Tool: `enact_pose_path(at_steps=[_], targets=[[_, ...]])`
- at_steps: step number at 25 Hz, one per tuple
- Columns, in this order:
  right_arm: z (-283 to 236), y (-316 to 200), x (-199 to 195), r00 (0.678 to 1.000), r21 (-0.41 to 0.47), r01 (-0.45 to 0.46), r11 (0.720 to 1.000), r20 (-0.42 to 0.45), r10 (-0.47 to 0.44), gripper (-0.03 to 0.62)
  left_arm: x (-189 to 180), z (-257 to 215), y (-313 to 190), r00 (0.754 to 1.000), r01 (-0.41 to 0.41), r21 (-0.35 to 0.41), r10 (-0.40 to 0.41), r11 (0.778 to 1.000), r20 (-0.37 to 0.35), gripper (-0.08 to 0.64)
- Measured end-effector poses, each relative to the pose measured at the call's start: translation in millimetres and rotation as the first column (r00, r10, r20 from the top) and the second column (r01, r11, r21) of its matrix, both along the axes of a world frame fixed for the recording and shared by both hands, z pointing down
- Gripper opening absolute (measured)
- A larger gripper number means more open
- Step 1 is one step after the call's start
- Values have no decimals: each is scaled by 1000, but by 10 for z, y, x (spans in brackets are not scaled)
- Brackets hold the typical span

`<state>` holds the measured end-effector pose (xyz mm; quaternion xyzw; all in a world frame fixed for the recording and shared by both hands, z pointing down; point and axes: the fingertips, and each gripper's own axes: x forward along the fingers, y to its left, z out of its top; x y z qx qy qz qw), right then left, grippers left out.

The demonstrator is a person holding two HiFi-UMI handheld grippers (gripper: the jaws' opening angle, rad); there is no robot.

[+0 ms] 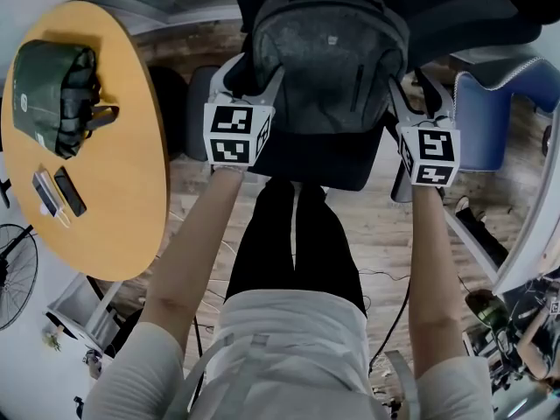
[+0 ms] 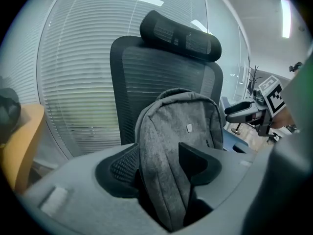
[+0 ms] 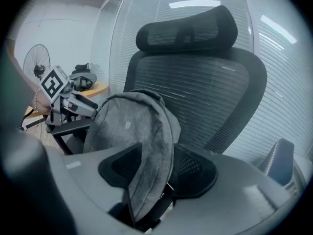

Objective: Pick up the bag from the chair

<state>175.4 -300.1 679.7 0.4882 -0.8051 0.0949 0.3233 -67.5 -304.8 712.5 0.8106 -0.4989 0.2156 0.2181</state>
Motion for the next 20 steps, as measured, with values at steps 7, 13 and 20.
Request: enact_pose_path(at_steps=[7,13,20], targets=[[194,-69,24,1000,-25,5,1000,-2,-5,221,24,173,-44,1000,5,-22,-5,1000,0,285],[358,-156,48,1000,-47,4,999,-1,-4,241,14,314,-105,1000,24,-41,-24,999,-14,288],[491,-216,9,1000,-61,10,998,2,-10,247,-3,407,-155,1000,9,-51,-9,999,-8,288]])
